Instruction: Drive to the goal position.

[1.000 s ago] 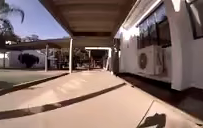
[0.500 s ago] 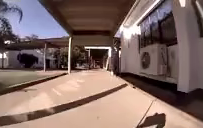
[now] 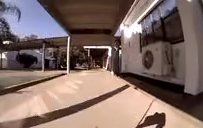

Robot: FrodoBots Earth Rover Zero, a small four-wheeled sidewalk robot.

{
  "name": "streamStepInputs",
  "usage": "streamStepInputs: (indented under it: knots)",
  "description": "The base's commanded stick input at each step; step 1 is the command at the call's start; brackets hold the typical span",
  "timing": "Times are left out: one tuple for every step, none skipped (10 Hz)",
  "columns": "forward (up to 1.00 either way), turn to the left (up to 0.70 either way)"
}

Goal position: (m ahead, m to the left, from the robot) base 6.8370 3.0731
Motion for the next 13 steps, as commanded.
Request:
streamStepInputs:
  knots:
    - [0.50,0.00]
    - [0.50,0.00]
    - [0.50,0.00]
    - [0.50,0.00]
    - [0.50,0.00]
    - [0.50,0.00]
    - [0.50,0.00]
    - [0.50,0.00]
    - [0.50,0.00]
    - [0.50,0.00]
    - [0.50,0.00]
    - [0.50,0.00]
    - [0.50,0.00]
